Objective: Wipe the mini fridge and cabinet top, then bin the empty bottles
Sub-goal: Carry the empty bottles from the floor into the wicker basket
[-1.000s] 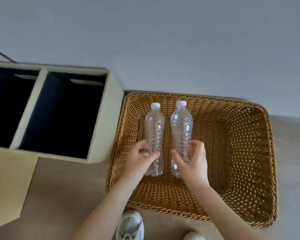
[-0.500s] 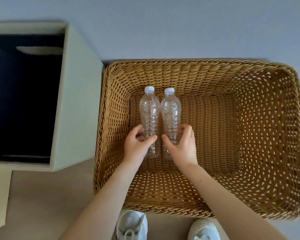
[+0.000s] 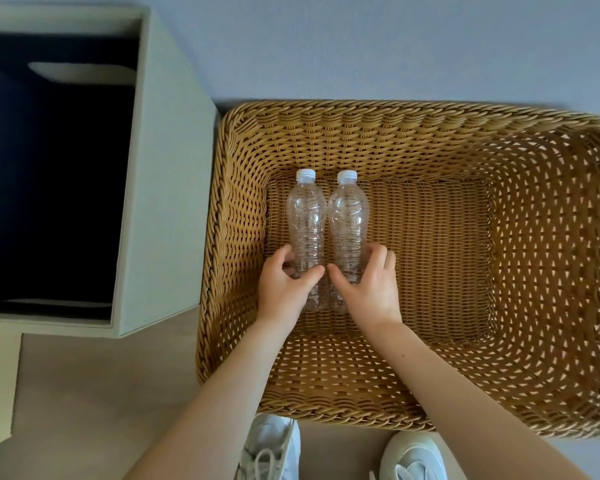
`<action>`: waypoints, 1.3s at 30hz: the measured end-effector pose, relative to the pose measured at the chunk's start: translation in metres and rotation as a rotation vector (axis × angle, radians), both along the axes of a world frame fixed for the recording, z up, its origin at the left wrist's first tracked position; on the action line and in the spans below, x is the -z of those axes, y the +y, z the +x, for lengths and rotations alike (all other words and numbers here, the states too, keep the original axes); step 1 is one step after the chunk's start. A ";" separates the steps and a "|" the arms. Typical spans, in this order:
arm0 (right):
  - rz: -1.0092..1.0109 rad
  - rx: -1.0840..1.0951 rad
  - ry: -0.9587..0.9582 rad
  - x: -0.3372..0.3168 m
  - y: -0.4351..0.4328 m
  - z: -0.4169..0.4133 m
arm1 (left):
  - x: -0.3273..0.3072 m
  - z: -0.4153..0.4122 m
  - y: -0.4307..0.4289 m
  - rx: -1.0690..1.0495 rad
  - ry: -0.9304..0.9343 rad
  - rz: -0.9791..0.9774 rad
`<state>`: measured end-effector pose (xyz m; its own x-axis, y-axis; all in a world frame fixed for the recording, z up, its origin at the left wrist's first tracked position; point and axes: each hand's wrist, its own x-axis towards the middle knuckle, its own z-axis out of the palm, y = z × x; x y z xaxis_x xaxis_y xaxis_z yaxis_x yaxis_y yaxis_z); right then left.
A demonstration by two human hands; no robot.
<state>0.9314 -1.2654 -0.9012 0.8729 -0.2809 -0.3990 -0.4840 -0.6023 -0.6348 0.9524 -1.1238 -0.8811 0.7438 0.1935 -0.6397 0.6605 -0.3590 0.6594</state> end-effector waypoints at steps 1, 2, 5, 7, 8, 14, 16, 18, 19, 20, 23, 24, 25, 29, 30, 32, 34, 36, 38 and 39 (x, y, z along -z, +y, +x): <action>-0.006 -0.010 -0.001 0.000 0.000 0.000 | 0.000 0.000 0.000 0.009 -0.005 0.018; -0.004 -0.017 -0.001 0.000 0.000 0.000 | 0.000 0.000 0.001 0.017 -0.009 0.038; 0.025 -0.033 0.000 0.000 -0.001 -0.002 | 0.000 0.001 0.004 0.009 -0.009 0.041; 0.033 -0.041 0.003 -0.001 -0.001 -0.002 | 0.000 0.002 0.005 0.016 -0.018 0.040; 0.033 -0.042 0.006 -0.001 -0.002 -0.002 | 0.000 0.002 0.005 0.026 -0.029 0.047; 0.035 -0.095 0.060 0.001 -0.001 -0.002 | 0.002 0.007 0.007 0.065 -0.041 0.091; -0.025 -0.146 0.079 -0.001 0.001 -0.001 | 0.001 0.007 0.008 0.089 -0.046 0.111; -0.120 -0.196 0.084 -0.007 0.001 0.000 | -0.002 0.006 0.008 0.122 -0.050 0.134; -0.163 -0.215 0.077 -0.011 0.002 0.001 | -0.005 0.006 0.008 0.140 -0.051 0.143; -0.201 -0.228 0.070 -0.017 0.002 0.001 | -0.010 0.005 0.008 0.162 -0.052 0.155; -0.270 -0.232 0.026 -0.048 -0.001 0.004 | -0.038 0.003 0.004 0.249 -0.110 0.225; -0.265 -0.226 0.004 -0.063 -0.003 0.005 | -0.052 0.003 0.003 0.278 -0.149 0.254; -0.250 -0.222 -0.023 -0.080 -0.005 0.008 | -0.068 0.003 0.001 0.304 -0.189 0.279; -0.220 -0.234 -0.132 -0.168 -0.014 0.012 | -0.154 0.005 -0.004 0.399 -0.345 0.342; -0.215 -0.245 -0.147 -0.194 -0.017 0.012 | -0.180 0.003 -0.005 0.414 -0.370 0.343; -0.201 -0.271 -0.182 -0.250 -0.023 0.012 | -0.237 0.000 -0.010 0.411 -0.412 0.334; -0.184 -0.309 -0.248 -0.307 -0.027 0.009 | -0.296 -0.004 -0.014 0.379 -0.465 0.312; -0.200 -0.363 -0.336 -0.365 -0.034 0.002 | -0.354 -0.010 -0.018 0.384 -0.560 0.318; -0.216 -0.403 -0.409 -0.429 -0.041 -0.007 | -0.417 -0.016 -0.020 0.463 -0.636 0.343; -0.219 -0.416 -0.412 -0.461 -0.043 -0.013 | -0.449 -0.019 -0.020 0.497 -0.664 0.365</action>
<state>0.9186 -1.3086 -0.4403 0.9967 0.0786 0.0222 0.0776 -0.8252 -0.5595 0.9335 -1.1442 -0.4321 0.9899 -0.1415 -0.0110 -0.1020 -0.7628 0.6386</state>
